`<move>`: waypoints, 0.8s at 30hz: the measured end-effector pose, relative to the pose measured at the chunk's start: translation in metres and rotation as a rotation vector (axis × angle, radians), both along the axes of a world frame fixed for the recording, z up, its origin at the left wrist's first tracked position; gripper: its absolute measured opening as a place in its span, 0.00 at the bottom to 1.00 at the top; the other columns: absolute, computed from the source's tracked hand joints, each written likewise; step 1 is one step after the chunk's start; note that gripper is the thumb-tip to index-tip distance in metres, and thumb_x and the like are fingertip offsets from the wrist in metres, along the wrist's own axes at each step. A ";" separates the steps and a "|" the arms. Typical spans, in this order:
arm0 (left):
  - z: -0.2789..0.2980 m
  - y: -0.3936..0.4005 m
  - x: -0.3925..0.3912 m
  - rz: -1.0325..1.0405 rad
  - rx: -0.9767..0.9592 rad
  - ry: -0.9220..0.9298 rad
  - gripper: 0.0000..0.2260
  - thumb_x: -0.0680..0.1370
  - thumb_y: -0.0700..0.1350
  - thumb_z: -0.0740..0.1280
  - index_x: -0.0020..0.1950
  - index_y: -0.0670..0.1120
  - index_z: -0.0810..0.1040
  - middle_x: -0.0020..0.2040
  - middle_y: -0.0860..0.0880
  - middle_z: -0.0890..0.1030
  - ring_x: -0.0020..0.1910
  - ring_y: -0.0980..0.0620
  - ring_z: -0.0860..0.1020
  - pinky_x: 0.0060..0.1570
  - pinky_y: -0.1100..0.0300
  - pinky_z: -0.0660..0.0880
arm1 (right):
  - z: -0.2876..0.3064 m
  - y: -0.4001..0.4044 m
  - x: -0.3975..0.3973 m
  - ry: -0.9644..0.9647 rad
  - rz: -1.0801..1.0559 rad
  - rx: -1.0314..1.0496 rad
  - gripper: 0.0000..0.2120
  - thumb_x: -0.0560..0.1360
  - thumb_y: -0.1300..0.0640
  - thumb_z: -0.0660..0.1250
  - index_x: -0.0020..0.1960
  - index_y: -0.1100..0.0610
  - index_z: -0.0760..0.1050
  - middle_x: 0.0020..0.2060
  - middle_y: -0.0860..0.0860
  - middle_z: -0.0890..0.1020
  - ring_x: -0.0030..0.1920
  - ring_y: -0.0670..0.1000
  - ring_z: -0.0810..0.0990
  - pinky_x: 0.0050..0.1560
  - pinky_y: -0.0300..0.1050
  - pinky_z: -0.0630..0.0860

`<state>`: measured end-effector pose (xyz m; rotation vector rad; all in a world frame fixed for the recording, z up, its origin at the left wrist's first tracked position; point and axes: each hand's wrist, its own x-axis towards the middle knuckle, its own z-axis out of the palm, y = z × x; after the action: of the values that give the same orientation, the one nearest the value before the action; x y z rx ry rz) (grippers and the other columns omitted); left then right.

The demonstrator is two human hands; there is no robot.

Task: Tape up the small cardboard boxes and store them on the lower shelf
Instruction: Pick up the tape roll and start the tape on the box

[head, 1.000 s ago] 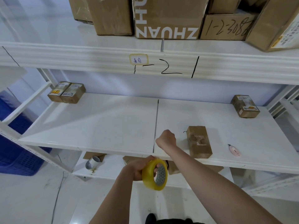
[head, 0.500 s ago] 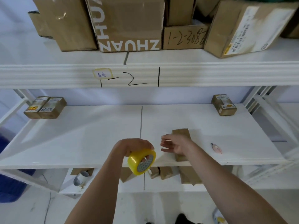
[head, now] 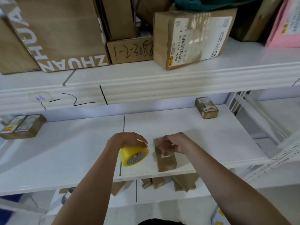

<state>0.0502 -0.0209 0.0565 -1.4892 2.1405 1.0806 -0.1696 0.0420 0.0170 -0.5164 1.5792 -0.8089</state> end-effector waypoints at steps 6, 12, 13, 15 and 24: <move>-0.005 -0.005 -0.007 -0.047 -0.139 -0.221 0.30 0.74 0.72 0.65 0.71 0.57 0.75 0.71 0.51 0.73 0.65 0.44 0.74 0.60 0.50 0.73 | -0.001 -0.009 -0.006 0.021 0.013 0.002 0.06 0.74 0.63 0.76 0.47 0.67 0.82 0.38 0.60 0.85 0.35 0.57 0.84 0.41 0.55 0.85; -0.012 -0.009 0.001 0.118 0.002 0.053 0.29 0.74 0.69 0.68 0.64 0.48 0.81 0.60 0.47 0.80 0.57 0.46 0.79 0.63 0.49 0.77 | -0.008 -0.013 -0.018 0.108 -0.109 -0.011 0.04 0.76 0.69 0.71 0.49 0.71 0.79 0.37 0.62 0.82 0.32 0.56 0.81 0.37 0.52 0.85; -0.014 -0.009 0.004 0.112 0.021 0.080 0.28 0.75 0.67 0.69 0.63 0.47 0.82 0.60 0.47 0.81 0.57 0.47 0.80 0.62 0.50 0.77 | -0.010 -0.014 -0.021 0.147 -0.112 -0.013 0.04 0.76 0.69 0.71 0.48 0.71 0.79 0.37 0.62 0.82 0.32 0.55 0.81 0.37 0.51 0.84; -0.019 -0.009 0.006 0.116 0.042 0.114 0.26 0.75 0.65 0.70 0.62 0.47 0.82 0.59 0.47 0.82 0.57 0.47 0.80 0.63 0.49 0.77 | -0.015 -0.014 -0.024 0.194 -0.121 -0.027 0.05 0.76 0.68 0.72 0.48 0.71 0.79 0.38 0.62 0.82 0.33 0.55 0.82 0.42 0.53 0.85; -0.043 -0.024 -0.011 0.072 -0.136 -0.103 0.26 0.68 0.72 0.70 0.40 0.48 0.80 0.41 0.48 0.82 0.44 0.47 0.82 0.46 0.53 0.78 | -0.030 -0.004 -0.029 0.251 -0.229 -0.022 0.06 0.75 0.69 0.72 0.49 0.72 0.80 0.43 0.64 0.85 0.38 0.58 0.84 0.42 0.53 0.86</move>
<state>0.0395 -0.0453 0.0137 -1.6564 2.1410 0.8752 -0.1983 0.0378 -0.0126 -0.4720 1.8875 -0.9635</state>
